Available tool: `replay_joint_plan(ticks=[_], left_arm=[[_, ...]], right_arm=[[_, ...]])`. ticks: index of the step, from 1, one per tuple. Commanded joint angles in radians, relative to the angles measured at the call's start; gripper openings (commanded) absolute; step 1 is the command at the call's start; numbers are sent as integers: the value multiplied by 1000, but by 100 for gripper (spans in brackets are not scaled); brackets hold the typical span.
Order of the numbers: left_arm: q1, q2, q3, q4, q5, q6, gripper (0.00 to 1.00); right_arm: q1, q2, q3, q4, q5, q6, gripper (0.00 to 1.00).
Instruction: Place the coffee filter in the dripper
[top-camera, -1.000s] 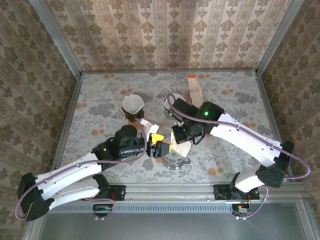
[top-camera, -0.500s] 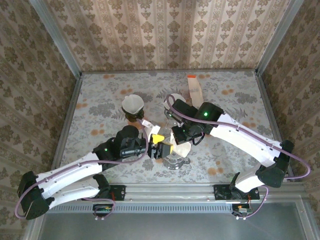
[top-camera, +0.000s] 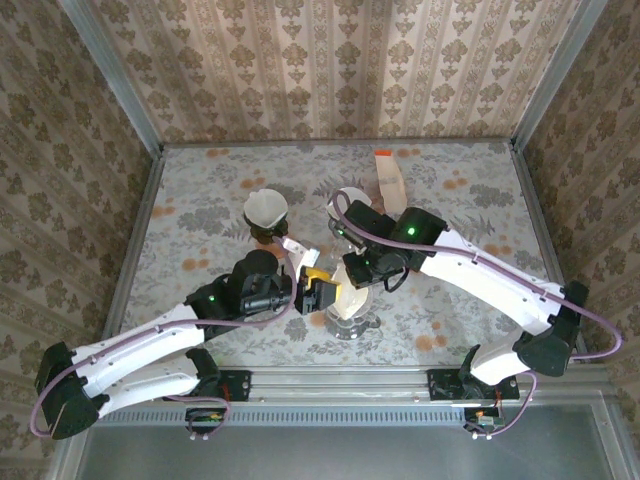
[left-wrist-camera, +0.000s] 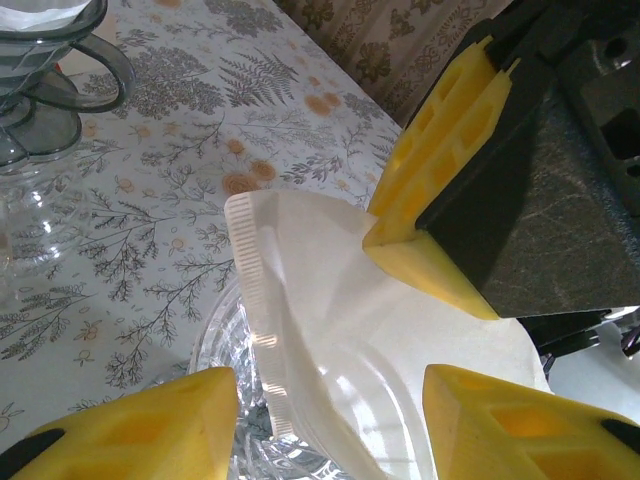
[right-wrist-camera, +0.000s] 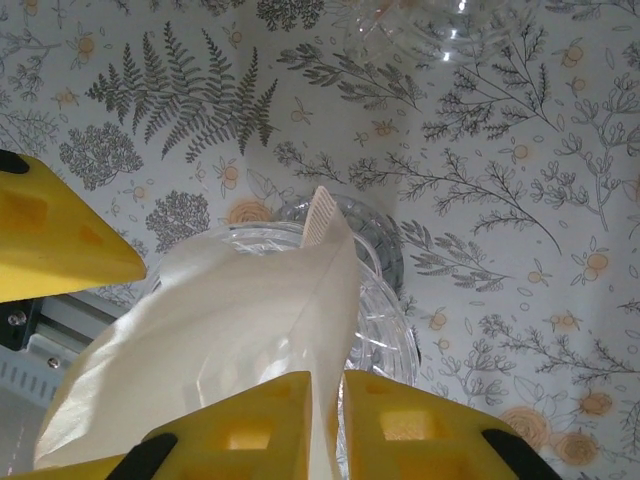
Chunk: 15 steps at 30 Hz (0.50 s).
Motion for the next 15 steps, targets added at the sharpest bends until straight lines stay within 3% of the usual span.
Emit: replay_joint_plan(ticks=[1,11,15], left_arm=[[11,0,25,-21,-5,-11,53],[19,-19,21,-61,-10,-20,54],[19,-23,17,-72,-10,-26,55]], right_arm=[[7,-45,-18,14,34,9,23],[13,-146,-107,71,37,-25,44],[19,-190,-181,117,46,-21,47]])
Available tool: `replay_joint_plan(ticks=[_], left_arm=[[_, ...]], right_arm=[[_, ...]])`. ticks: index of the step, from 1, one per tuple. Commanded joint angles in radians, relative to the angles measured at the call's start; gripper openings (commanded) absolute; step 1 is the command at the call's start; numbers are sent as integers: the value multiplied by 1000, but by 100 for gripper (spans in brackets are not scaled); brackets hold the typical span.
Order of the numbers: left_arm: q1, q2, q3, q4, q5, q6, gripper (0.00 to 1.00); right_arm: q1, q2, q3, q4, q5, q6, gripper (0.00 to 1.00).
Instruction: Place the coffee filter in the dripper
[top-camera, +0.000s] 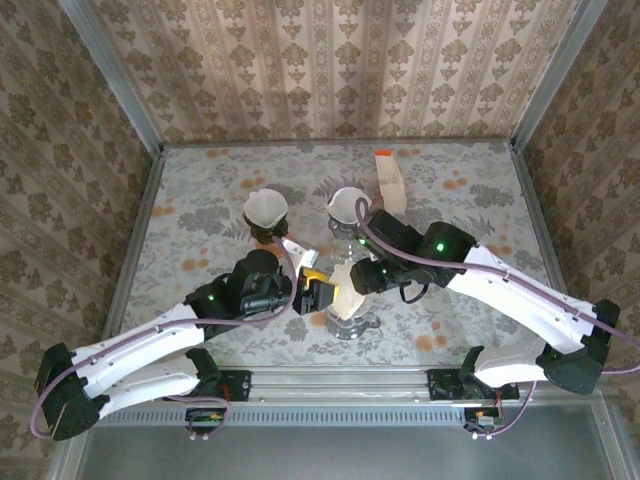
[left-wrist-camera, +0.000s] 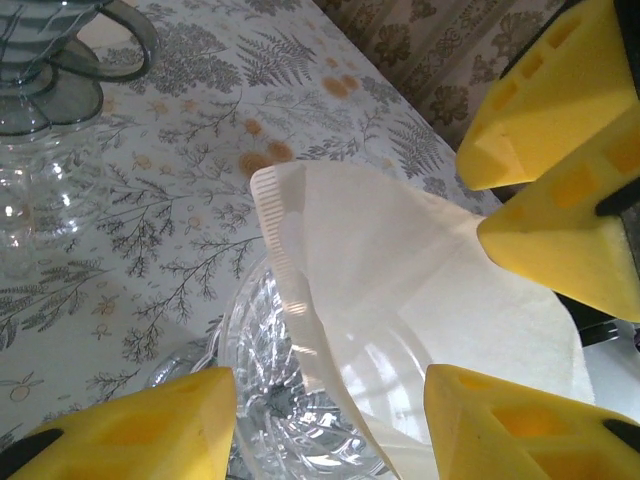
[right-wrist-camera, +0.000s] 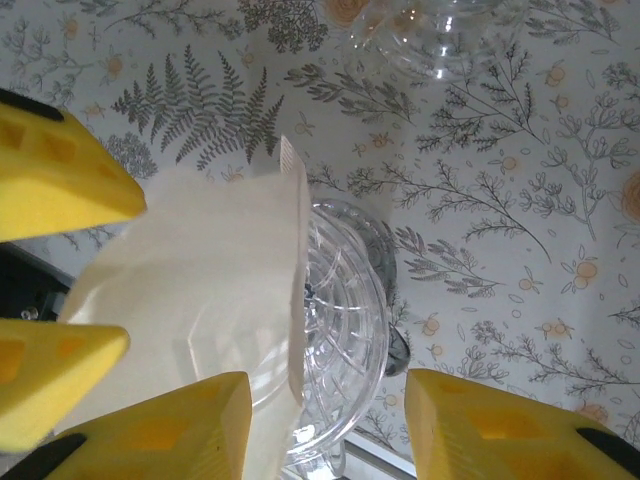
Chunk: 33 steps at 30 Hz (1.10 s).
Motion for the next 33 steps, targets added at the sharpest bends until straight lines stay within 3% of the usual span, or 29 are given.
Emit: replay_joint_plan(ticks=[1,8,11,17,33], left_arm=[[7,-22,13,-22,-10,-21,55],[5,-20,2,-16,-15,-37,55],[6,-13,1,-13,-18,-39,55],[9,-14,-6,-17,-30,-45,52],[15,-54,-14,-111,-51,-35,47]], right_arm=[[10,-35,-58,54,29,-8,46],[38,-49,-126,129,52,-23,17],[61,-37,-130,133,85,-32,9],[98,-10,-123,110,157,-37,6],[121,27,-110,95,201,-43,6]])
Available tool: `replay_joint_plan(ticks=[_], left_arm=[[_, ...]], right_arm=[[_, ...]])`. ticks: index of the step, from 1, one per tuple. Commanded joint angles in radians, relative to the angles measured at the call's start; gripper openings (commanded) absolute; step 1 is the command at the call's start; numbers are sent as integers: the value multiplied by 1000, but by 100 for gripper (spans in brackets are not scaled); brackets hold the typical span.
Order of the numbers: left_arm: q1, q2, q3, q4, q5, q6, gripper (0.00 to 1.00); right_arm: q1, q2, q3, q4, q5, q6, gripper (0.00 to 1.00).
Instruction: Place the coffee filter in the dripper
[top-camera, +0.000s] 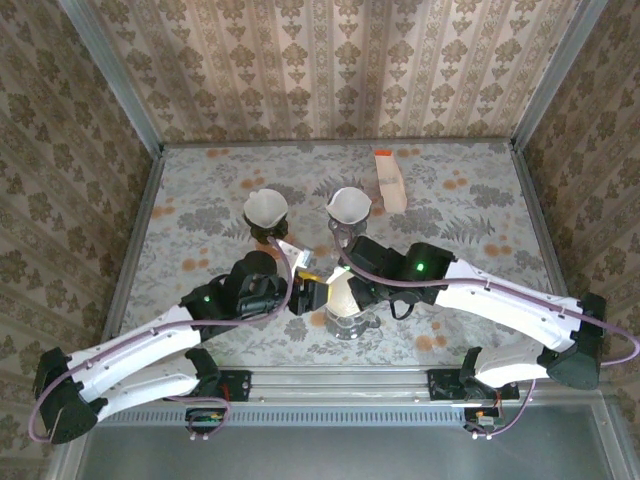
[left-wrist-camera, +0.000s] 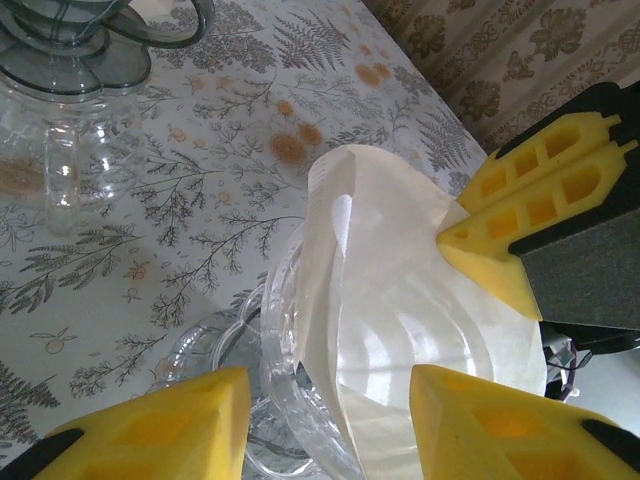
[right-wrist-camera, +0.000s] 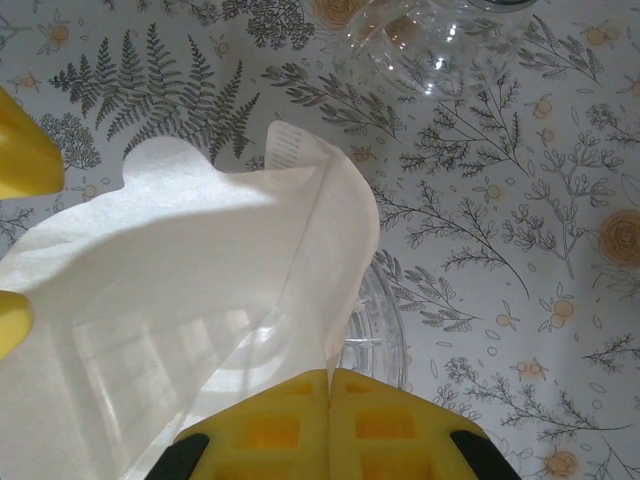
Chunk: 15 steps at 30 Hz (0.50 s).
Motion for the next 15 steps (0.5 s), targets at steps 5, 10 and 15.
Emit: replay_joint_plan(ticks=[5,10,15], left_arm=[[8,-18,-14,-46,-13,0,45],[7,-12,-16,-46,-8,-1,44],[7,-9,-18,-39,-3,-5,44]], right_arm=[[8,17,6,-14,35,-12,9],[9,-8,18,-13,65,-18,32],[6,-34,29,-4,89,-29,55]])
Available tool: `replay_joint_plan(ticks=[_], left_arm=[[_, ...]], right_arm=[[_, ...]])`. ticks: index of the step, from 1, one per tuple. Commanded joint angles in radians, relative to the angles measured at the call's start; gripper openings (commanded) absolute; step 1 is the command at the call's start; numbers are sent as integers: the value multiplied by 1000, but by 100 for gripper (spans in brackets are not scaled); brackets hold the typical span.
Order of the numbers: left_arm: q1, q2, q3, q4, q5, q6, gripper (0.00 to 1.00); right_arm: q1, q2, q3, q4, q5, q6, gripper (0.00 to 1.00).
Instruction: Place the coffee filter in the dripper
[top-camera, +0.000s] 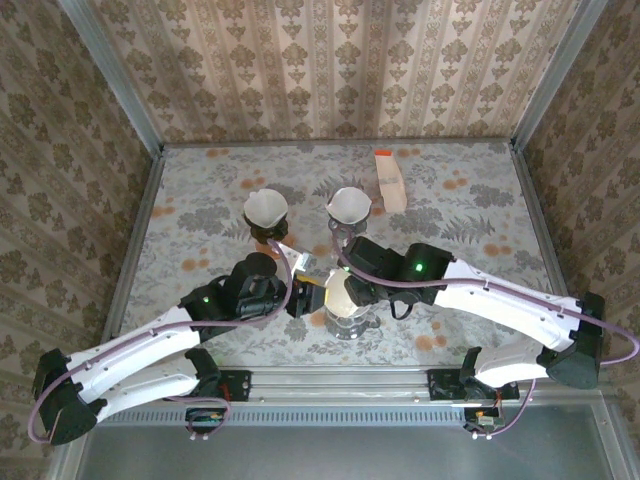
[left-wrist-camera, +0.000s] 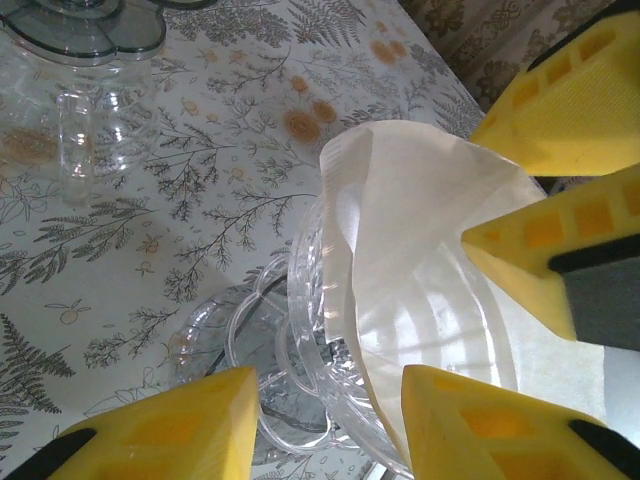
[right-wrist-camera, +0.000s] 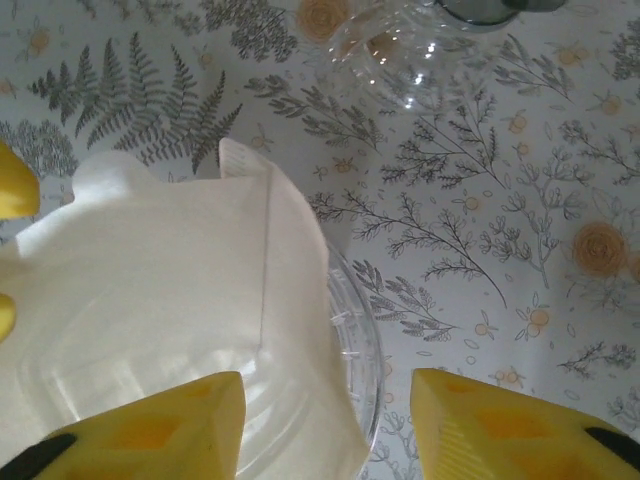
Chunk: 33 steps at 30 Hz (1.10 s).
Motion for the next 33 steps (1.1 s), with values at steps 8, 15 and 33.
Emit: replay_joint_plan(ticks=[8,15,33], left_arm=[[6,-12,-4,1,-3,-4,46],[3,-7,-3,14,1,-6,48],[-2,13,-6,44,8,-16,50]], right_arm=[[-37,24,16,10,-13,-17,62],[-61,51,-45,97,-104,-6,64],[-93,118,-156,184,-175,19,61]])
